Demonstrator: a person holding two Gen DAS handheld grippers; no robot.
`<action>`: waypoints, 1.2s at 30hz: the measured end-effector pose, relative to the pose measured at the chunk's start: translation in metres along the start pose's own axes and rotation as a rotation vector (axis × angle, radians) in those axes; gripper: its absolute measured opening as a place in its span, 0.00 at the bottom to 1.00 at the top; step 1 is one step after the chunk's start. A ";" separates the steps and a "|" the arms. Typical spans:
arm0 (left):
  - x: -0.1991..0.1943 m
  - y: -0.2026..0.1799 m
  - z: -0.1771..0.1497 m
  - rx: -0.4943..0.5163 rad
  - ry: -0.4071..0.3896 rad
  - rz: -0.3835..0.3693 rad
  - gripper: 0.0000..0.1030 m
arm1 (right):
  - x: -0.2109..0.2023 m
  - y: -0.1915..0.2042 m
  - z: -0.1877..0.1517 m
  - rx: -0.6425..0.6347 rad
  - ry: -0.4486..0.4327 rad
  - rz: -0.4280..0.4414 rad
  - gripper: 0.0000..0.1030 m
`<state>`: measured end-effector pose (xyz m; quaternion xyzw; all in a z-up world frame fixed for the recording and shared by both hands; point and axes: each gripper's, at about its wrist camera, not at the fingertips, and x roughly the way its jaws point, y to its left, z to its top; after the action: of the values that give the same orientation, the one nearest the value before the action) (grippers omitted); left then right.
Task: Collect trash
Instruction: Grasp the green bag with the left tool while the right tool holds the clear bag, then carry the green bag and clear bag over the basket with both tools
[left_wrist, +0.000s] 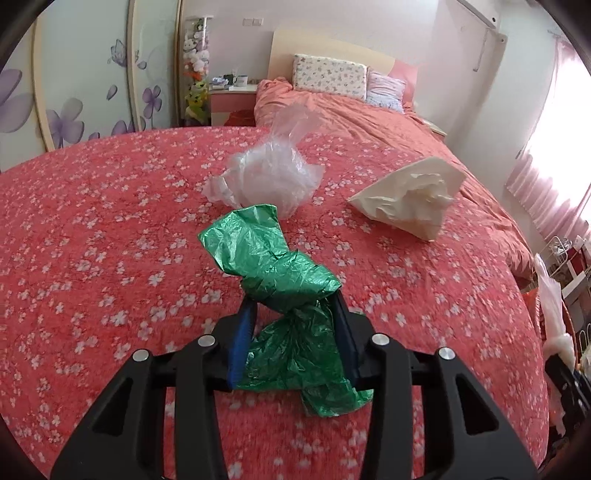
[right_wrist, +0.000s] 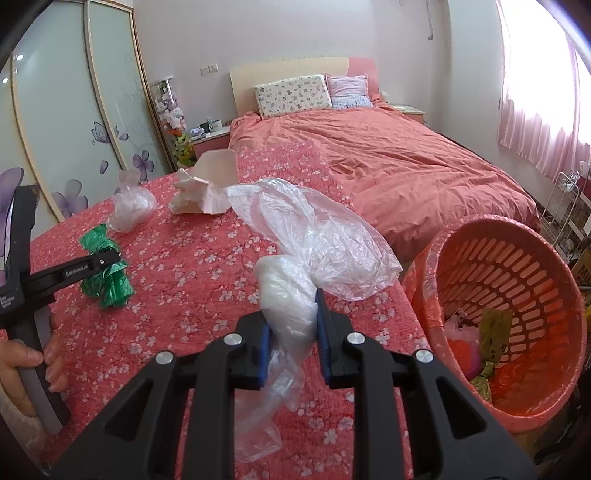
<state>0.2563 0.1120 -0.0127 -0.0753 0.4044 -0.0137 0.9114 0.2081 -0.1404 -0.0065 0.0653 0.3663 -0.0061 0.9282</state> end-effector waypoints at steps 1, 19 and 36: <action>-0.003 0.000 0.001 0.003 -0.005 -0.004 0.40 | -0.003 0.000 0.000 0.000 -0.005 0.000 0.21; -0.079 -0.065 -0.016 0.162 -0.095 -0.153 0.40 | -0.076 -0.026 -0.003 0.037 -0.141 -0.045 0.21; -0.088 -0.160 -0.038 0.325 -0.103 -0.320 0.40 | -0.109 -0.097 -0.014 0.172 -0.199 -0.126 0.21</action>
<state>0.1743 -0.0437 0.0507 0.0085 0.3328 -0.2189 0.9172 0.1133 -0.2384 0.0465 0.1206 0.2738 -0.1023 0.9487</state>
